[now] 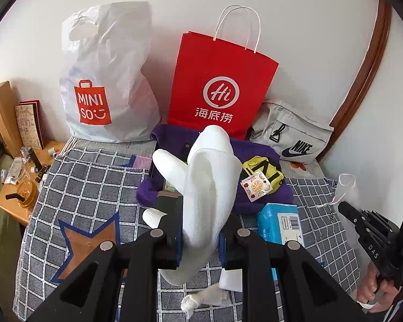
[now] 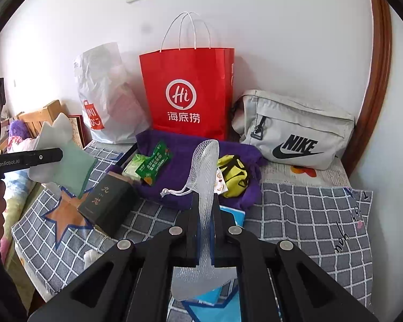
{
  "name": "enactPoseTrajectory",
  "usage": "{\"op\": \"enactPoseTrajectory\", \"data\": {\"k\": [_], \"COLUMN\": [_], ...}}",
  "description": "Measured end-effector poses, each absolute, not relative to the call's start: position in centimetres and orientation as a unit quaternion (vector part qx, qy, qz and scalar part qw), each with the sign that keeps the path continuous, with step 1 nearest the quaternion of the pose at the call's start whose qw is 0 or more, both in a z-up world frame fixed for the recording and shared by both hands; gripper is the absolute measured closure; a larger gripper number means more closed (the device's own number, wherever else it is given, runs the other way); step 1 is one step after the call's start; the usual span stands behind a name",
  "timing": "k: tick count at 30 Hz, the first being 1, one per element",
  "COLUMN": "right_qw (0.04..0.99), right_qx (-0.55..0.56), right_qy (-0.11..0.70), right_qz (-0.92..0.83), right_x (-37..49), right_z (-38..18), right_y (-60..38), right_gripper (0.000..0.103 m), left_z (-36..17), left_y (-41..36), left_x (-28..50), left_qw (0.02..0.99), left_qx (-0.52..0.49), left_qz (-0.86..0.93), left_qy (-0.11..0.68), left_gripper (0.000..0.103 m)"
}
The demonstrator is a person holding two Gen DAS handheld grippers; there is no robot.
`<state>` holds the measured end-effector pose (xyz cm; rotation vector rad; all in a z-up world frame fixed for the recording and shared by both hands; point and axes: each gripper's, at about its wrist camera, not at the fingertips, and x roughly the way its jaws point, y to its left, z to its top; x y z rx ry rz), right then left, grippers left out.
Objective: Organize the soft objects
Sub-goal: 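Carry the mesh bag in the right tool while the left tool carries the gloves to the purple towel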
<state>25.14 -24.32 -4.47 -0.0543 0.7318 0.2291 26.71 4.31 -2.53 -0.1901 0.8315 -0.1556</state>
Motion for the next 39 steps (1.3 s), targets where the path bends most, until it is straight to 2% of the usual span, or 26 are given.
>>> {"op": "enactPoseTrajectory", "data": {"k": [25,39], "right_qw": [0.908,0.873], "right_qx": [-0.006,0.005], "right_qy": [0.388,0.448], "right_qz": [0.156,0.192], "right_x": [38.2,43.0], "right_z": [-9.5,-14.3], "right_y": [-22.3,-21.7], "right_gripper": [0.097,0.094], "left_z": [-5.2,-7.6], "left_y": [3.6,1.1], "left_x": [35.6,39.6], "left_qw": [0.9,0.887], "left_qx": [-0.097,-0.104], "left_qz": [-0.084,-0.102], "left_qy": [0.417,0.439], "left_gripper": [0.084,0.084]}}
